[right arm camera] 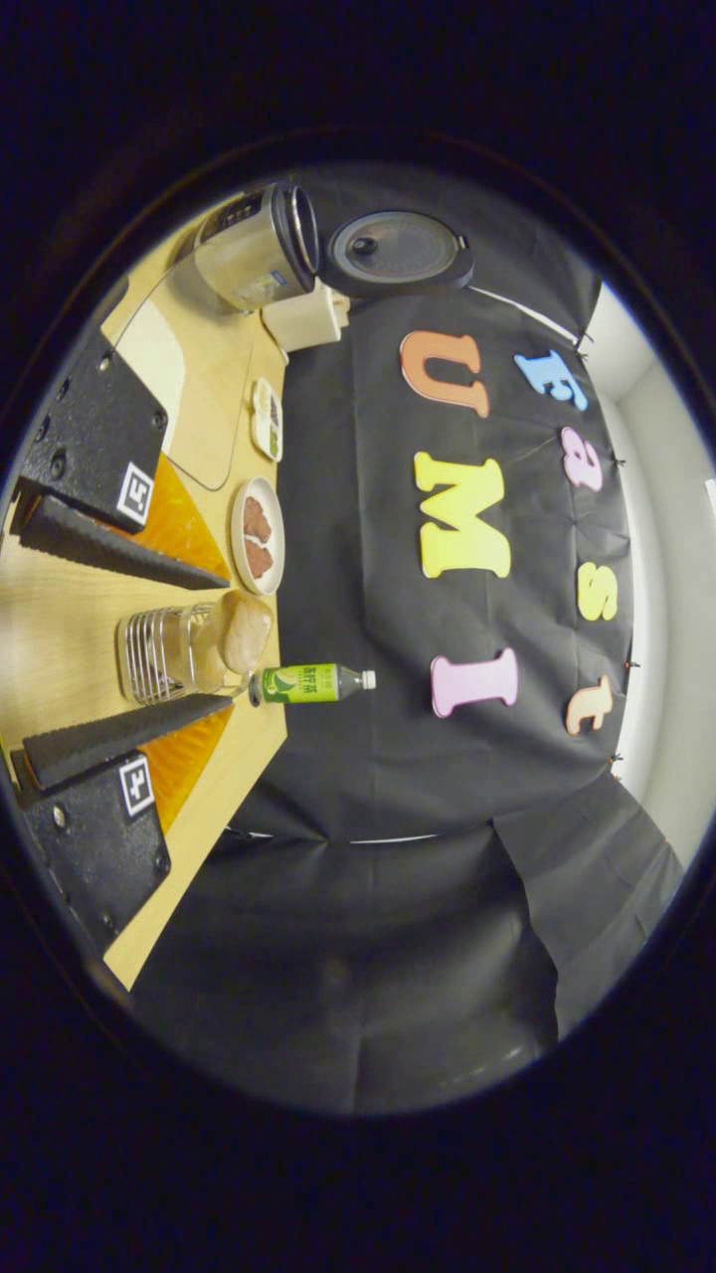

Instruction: Close the left gripper, press the button to open the rice cooker; take a wooden spoon from the chopstick holder with the right hand, scoop a spoonful of rice and pour it into the rice cooker, then put the wooden spoon back into the chopstick holder.

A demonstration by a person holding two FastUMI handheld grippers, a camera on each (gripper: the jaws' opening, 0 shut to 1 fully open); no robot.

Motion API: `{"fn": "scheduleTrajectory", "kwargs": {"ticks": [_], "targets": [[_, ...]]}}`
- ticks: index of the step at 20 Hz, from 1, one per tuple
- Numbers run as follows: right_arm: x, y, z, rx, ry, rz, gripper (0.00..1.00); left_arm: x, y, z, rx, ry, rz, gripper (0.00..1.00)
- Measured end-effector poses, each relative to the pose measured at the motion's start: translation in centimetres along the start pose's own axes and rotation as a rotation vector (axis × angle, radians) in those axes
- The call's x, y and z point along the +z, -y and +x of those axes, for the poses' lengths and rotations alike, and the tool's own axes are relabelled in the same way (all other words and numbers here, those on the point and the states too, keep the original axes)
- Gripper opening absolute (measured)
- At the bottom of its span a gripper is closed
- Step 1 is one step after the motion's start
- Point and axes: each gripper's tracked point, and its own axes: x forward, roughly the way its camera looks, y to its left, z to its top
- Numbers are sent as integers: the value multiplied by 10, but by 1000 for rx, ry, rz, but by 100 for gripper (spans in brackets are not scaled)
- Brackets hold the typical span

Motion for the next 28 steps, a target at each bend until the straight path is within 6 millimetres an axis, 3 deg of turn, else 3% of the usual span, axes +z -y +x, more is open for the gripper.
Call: {"fn": "scheduleTrajectory", "kwargs": {"ticks": [2, 3, 4, 5, 7, 12, 18, 23, 25, 28], "targets": [[0, 1, 10, -19, 11, -23, 56, -1, 14, 1, -40, 9, -22, 96], [1, 0, 14, -8, 16, -22, 42, -3, 20, 3, -57, 6, -28, 96], [1, -1, 18, -6, 10, -22, 40, -6, 22, 4, -64, -2, -31, 96], [3, 1, 21, -1, 10, -12, 30, -9, 23, 6, -65, -8, -28, 96], [10, 11, 28, -27, 0, 33, 26, -15, 20, 8, -59, -21, -16, 96], [30, 14, 43, -33, -27, 102, 18, -28, 15, 13, -53, -44, -8, 96], [81, 6, 46, 13, 38, 45, 17, -30, 0, 9, -37, -53, -32, 96], [115, -8, 25, 30, 65, 6, 16, -30, -10, -1, -29, -50, -31, 96], [133, -20, 12, 56, 93, 1, 16, -31, -11, -5, -37, -50, -38, 96], [142, -49, -4, 111, 81, -4, 16, -35, -17, -13, -35, -58, -49, 96]]}}
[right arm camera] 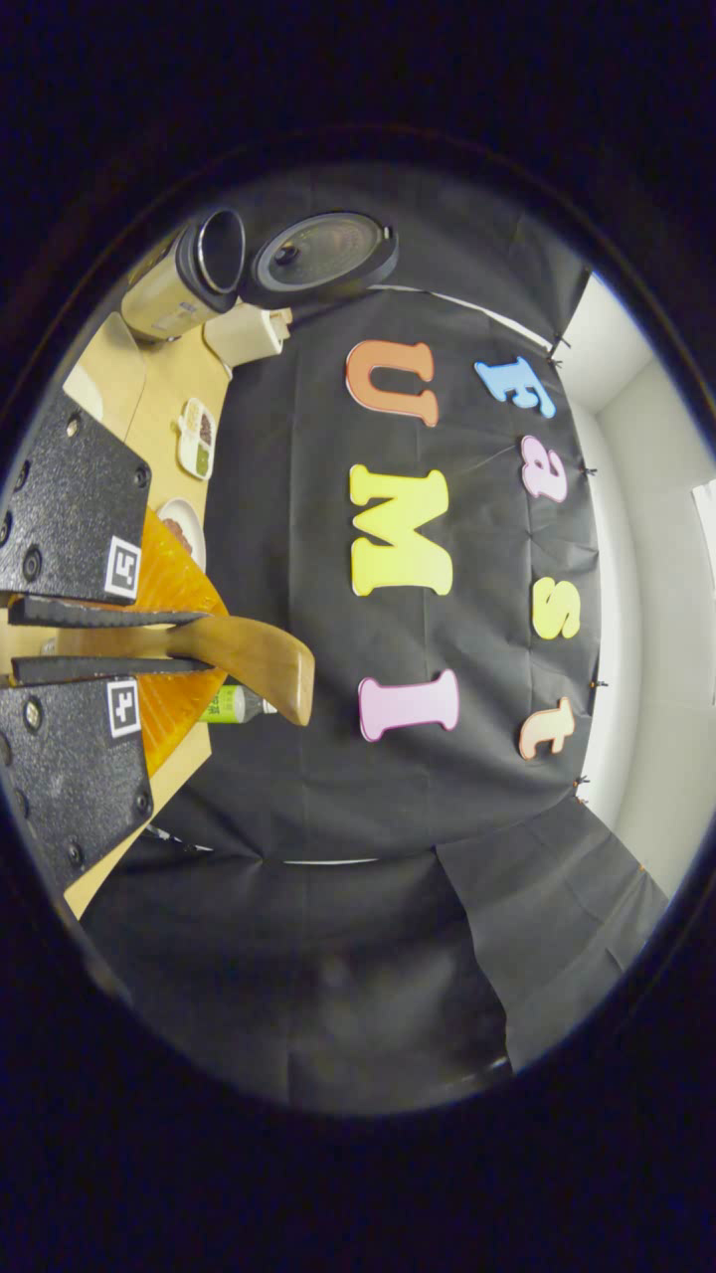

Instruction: Close the left gripper, press the button to open the rice cooker; take a wooden spoon from the chopstick holder with the right hand, scoop a spoonful of rice and pour it into the rice cooker, then put the wooden spoon back into the chopstick holder.

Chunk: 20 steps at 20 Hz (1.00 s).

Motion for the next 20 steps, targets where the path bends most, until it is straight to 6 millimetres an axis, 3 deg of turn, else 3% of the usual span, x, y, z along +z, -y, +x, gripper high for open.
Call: {"fn": "scheduleTrajectory", "kwargs": {"ticks": [5, 10, 13, 16, 19, 20], "targets": [[8, -63, -17, 122, -11, -47, 16, 1, -11, -11, -2, 5, -27, 96], [-16, -119, -28, 204, -25, -85, 16, -2, -15, -17, -8, 0, -20, 96], [-51, -131, -27, 208, -74, -110, 14, -2, -20, -19, -3, -8, -41, 96], [-87, -124, -21, 161, -140, -120, 9, -5, -22, -22, -11, -14, -55, 96], [-103, -116, -18, 111, -170, -118, 9, -4, -31, -21, 9, -9, -50, 96], [-105, -125, -20, 141, -170, -92, 9, -5, -31, -21, 8, -10, -55, 96]]}}
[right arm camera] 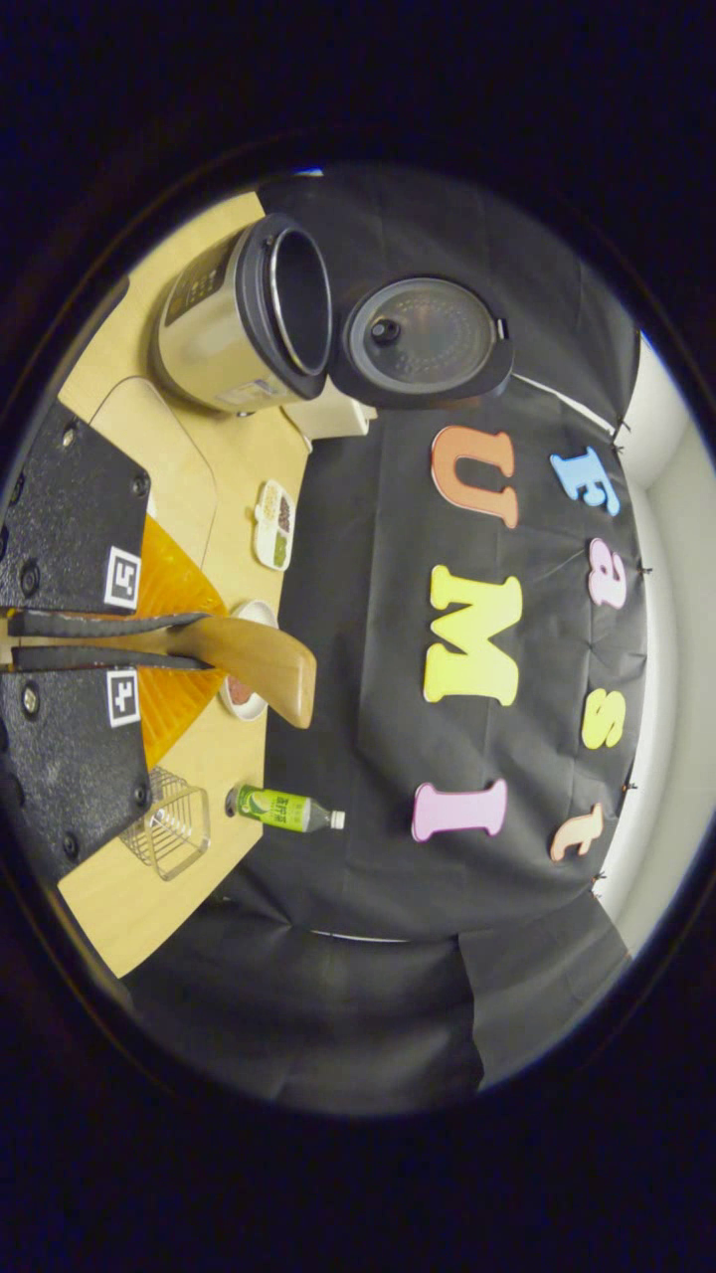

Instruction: Close the left gripper, press the button to open the rice cooker; take a wooden spoon from the chopstick holder with the right hand, scoop a spoonful of rice and pour it into the rice cooker, then put the wooden spoon back into the chopstick holder.

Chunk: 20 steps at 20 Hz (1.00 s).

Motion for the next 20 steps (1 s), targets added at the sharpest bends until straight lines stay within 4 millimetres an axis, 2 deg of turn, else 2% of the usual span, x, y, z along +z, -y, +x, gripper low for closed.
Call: {"fn": "scheduleTrajectory", "kwargs": {"ticks": [3, 9, 15, 20], "targets": [[-8, -29, -4, 132, -49, 165, 9, -3, -1, 1, -2, -9, -7, 96], [-11, -48, -5, 257, -104, 422, 9, -11, -5, 2, 7, -25, -14, 96], [-11, -47, 2, 309, -124, 595, 9, -15, -7, 2, 7, -32, -24, 96], [-20, -32, 7, 337, -178, 915, 9, -21, -8, 1, 9, -44, -15, 96]]}}
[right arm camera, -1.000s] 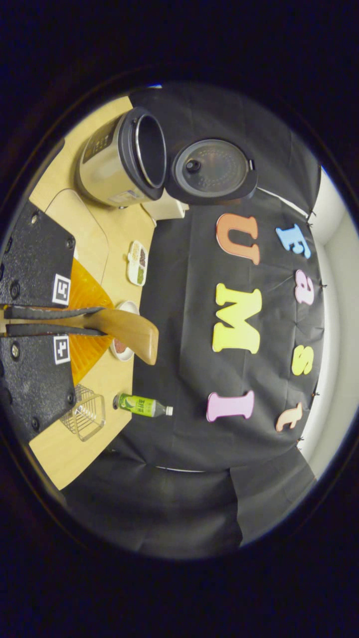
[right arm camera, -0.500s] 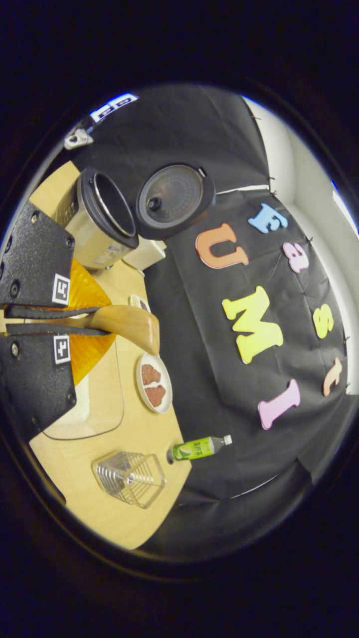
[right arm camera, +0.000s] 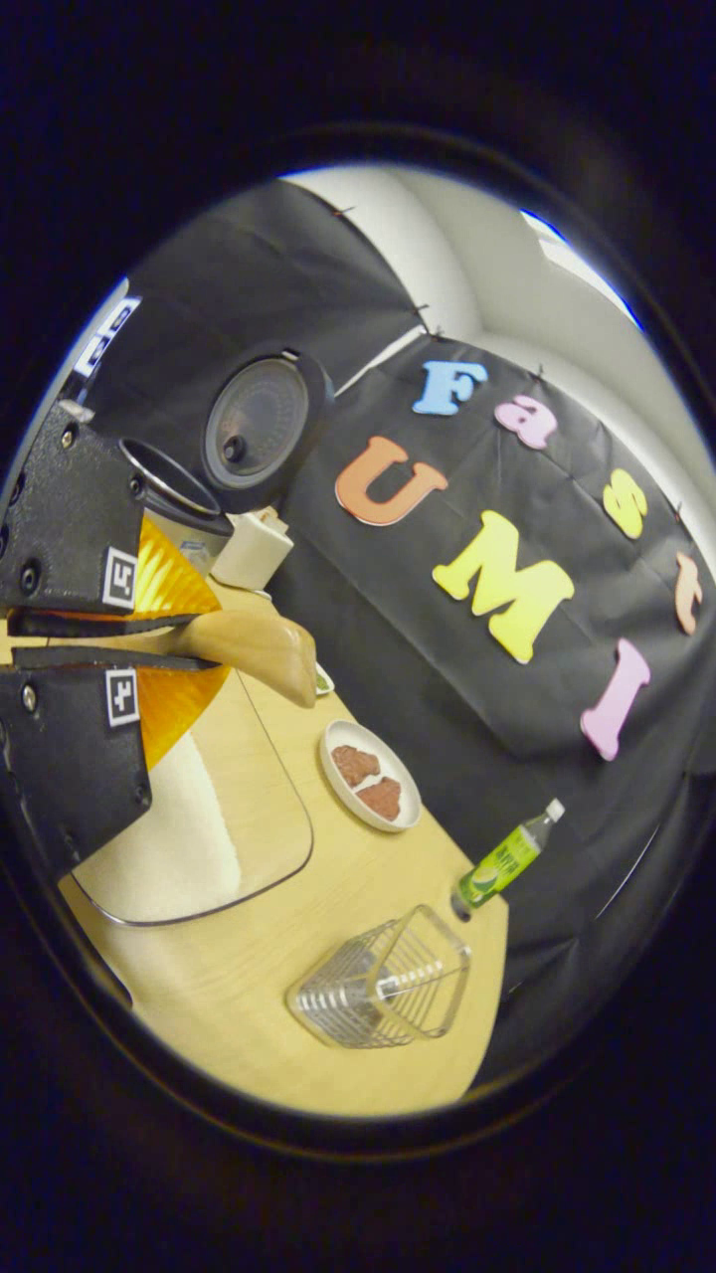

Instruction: Close the left gripper, press the button to open the rice cooker; take a wooden spoon from the chopstick holder with the right hand, scoop a spoonful of rice and pour it into the rice cooker, then put the wooden spoon back into the chopstick holder.

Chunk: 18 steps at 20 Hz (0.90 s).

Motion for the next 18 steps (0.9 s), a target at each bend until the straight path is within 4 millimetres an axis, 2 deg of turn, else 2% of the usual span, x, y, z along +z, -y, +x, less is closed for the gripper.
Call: {"fn": "scheduleTrajectory", "kwargs": {"ticks": [3, 10, 16, 18], "targets": [[8, 9, -5, 16, 24, 105, 8, -1, -1, 0, 1, 1, 7, 96], [47, 22, -27, 68, 125, 299, 8, 0, -2, -2, 5, 0, 9, 96], [73, 22, -49, 175, 180, 577, 8, -2, 1, -4, 0, 1, 24, 96], [74, 19, -48, 188, 175, 676, 8, -2, 2, -4, -5, -4, 33, 96]]}}
